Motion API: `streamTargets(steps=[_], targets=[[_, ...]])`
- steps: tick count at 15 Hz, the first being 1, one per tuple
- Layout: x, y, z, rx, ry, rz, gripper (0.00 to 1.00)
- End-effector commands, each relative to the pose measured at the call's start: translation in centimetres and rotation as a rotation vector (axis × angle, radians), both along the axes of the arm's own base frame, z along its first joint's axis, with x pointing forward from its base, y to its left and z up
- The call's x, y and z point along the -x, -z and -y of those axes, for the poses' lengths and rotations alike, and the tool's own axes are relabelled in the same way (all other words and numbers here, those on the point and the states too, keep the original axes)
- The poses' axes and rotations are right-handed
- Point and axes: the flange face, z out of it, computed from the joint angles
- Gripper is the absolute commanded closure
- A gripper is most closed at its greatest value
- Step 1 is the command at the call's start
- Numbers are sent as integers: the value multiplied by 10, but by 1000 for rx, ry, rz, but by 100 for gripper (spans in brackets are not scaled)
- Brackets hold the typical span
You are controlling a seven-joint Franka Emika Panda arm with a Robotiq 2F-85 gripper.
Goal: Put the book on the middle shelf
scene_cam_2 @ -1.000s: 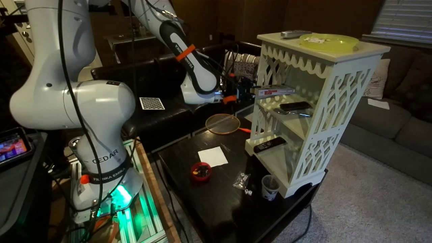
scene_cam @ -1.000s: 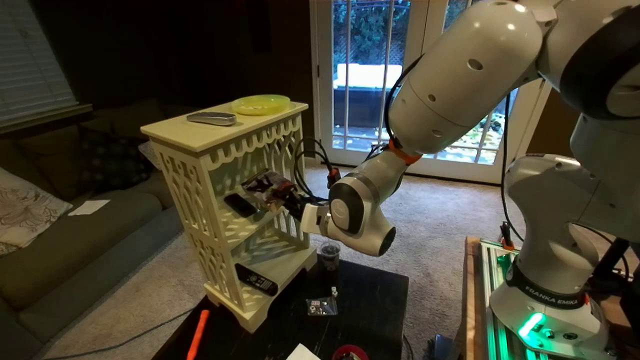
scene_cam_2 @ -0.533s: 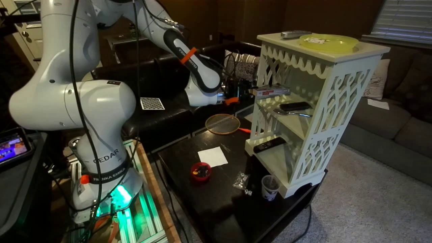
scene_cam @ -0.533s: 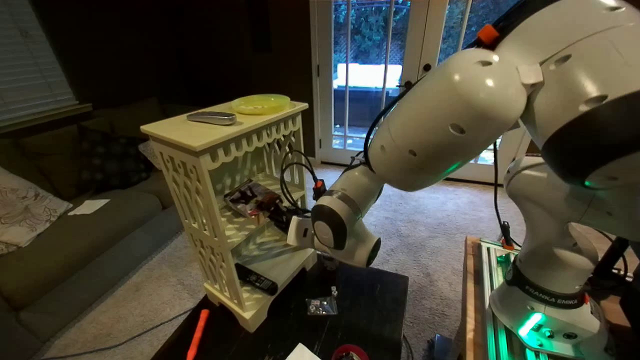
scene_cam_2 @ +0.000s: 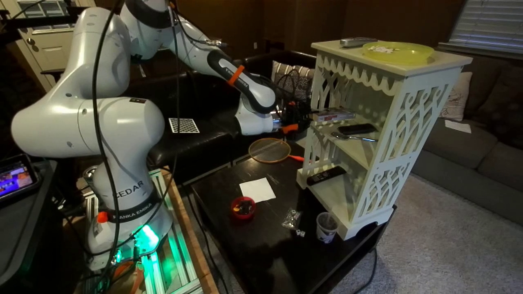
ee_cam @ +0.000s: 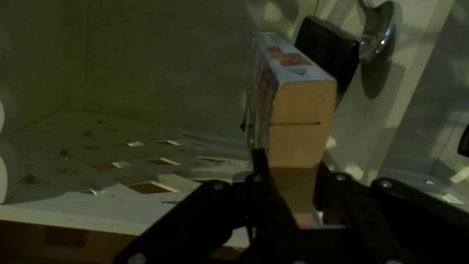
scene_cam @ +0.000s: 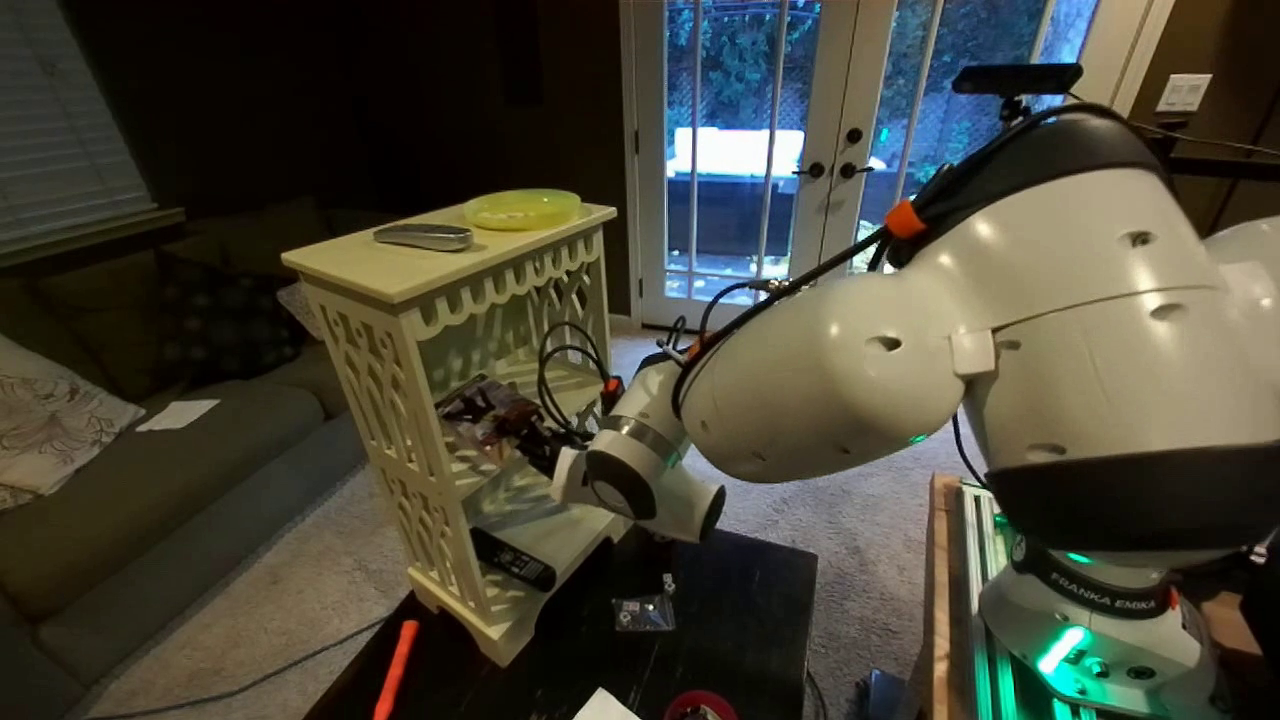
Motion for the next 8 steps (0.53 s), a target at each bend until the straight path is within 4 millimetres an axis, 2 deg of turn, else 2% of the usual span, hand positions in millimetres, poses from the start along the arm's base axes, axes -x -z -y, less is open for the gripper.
streamTargets(steps=[1,4,8], targets=[[-28,3,12,-6,-6,25,93],[-42,11,16,-15,-11,22,93],[-52,28,2,-24,-42,2,93]])
